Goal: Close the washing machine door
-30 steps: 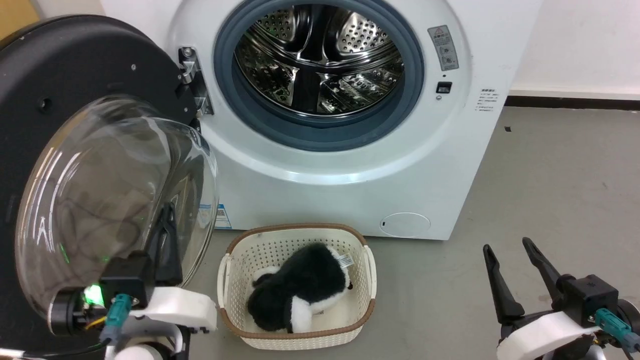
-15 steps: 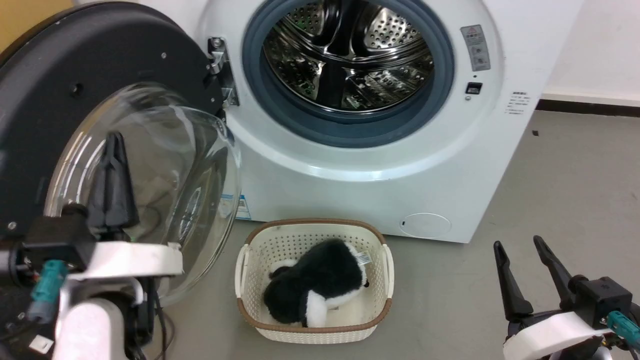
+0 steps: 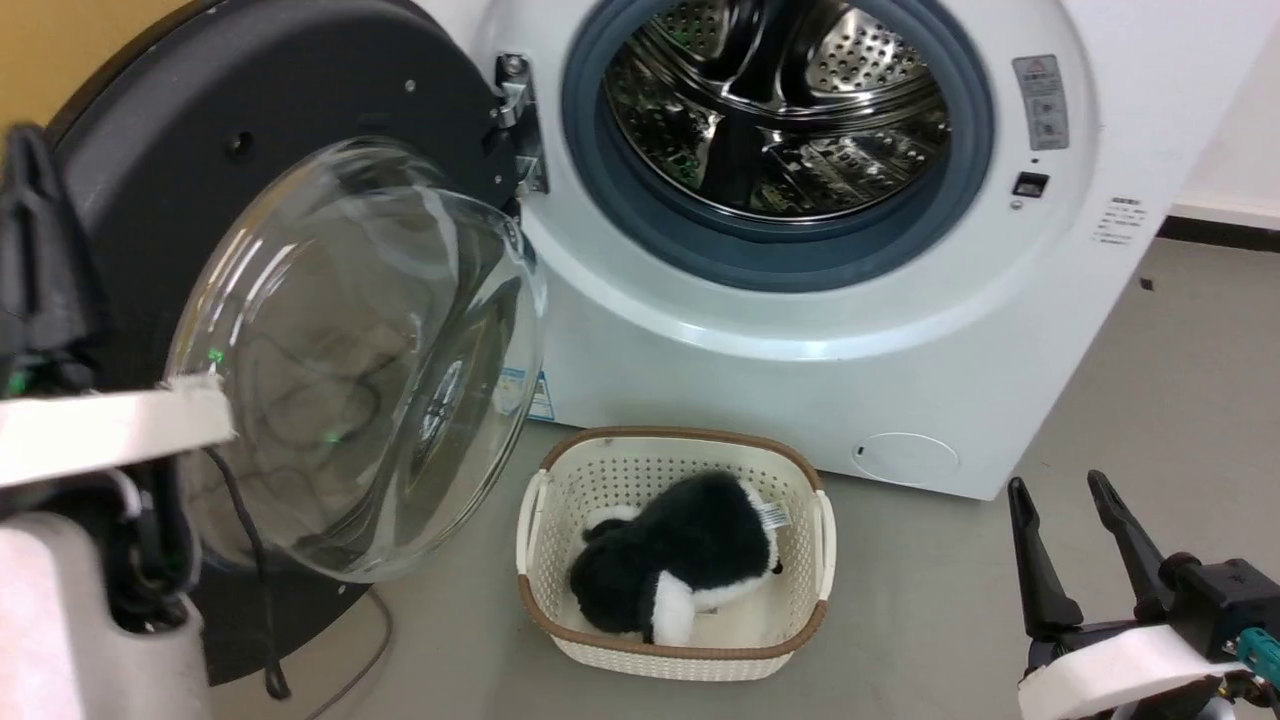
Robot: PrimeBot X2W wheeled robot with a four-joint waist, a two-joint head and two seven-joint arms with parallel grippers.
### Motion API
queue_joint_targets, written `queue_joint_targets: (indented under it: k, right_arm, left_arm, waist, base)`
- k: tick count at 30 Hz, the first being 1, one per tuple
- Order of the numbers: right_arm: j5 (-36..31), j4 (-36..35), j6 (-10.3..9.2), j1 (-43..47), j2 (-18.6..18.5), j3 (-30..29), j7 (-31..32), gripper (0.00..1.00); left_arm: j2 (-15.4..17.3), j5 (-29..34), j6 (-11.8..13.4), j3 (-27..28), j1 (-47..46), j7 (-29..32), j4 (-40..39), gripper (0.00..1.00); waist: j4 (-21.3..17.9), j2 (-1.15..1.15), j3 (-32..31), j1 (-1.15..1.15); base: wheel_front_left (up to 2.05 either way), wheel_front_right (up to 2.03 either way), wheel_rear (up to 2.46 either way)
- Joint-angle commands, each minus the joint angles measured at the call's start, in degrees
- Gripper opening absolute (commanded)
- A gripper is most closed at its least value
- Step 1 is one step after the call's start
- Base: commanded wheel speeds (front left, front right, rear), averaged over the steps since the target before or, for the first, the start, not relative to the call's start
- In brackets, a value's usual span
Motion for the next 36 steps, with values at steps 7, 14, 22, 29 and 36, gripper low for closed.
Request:
queue_joint_targets:
  k: [7, 14, 22, 29, 36]
  right_arm:
    - [1.6, 0.3, 0.03, -0.7, 0.1, -0.9, -1.4, 1.0]
    - [2.2, 0.4, 0.03, -0.9, 0.1, -1.9, -2.3, 1.0]
    - [2.9, 0.6, 0.03, -1.0, 0.2, -2.5, -3.2, 1.0]
    - [3.4, 0.6, 0.04, -1.2, 0.2, -3.2, -4.1, 1.0]
    - [3.9, 0.7, 0.04, -1.4, 0.2, -3.7, -4.9, 1.0]
  left_arm:
    - [3.7, -4.7, -0.7, 4.9, -5.4, 0.3, 2.3, 0.0]
    - [5.4, -8.8, -0.6, 10.0, -6.9, 0.5, 5.2, 0.0]
    - [6.0, -16.6, -0.4, 15.8, -7.8, 3.9, 11.5, 0.0]
    - [5.7, -26.8, -2.0, 19.2, -6.6, 11.9, 17.8, 0.0]
    - [5.2, -37.9, -4.1, 20.7, -3.3, 21.7, 21.7, 0.0]
  waist:
    - [2.5, 0.0, 0.1, 0.0]
    - [4.5, 0.0, 0.6, 0.0]
    - [6.8, 0.0, 1.1, 0.0]
    - [8.4, 0.0, 1.5, 0.0]
    - [9.9, 0.0, 1.9, 0.0]
  base:
    - [0.0, 0.0, 0.0]
    - [0.0, 0.0, 0.0]
    - [0.0, 0.0, 0.0]
    - [0.0, 0.0, 0.0]
    - [0.0, 0.0, 0.0]
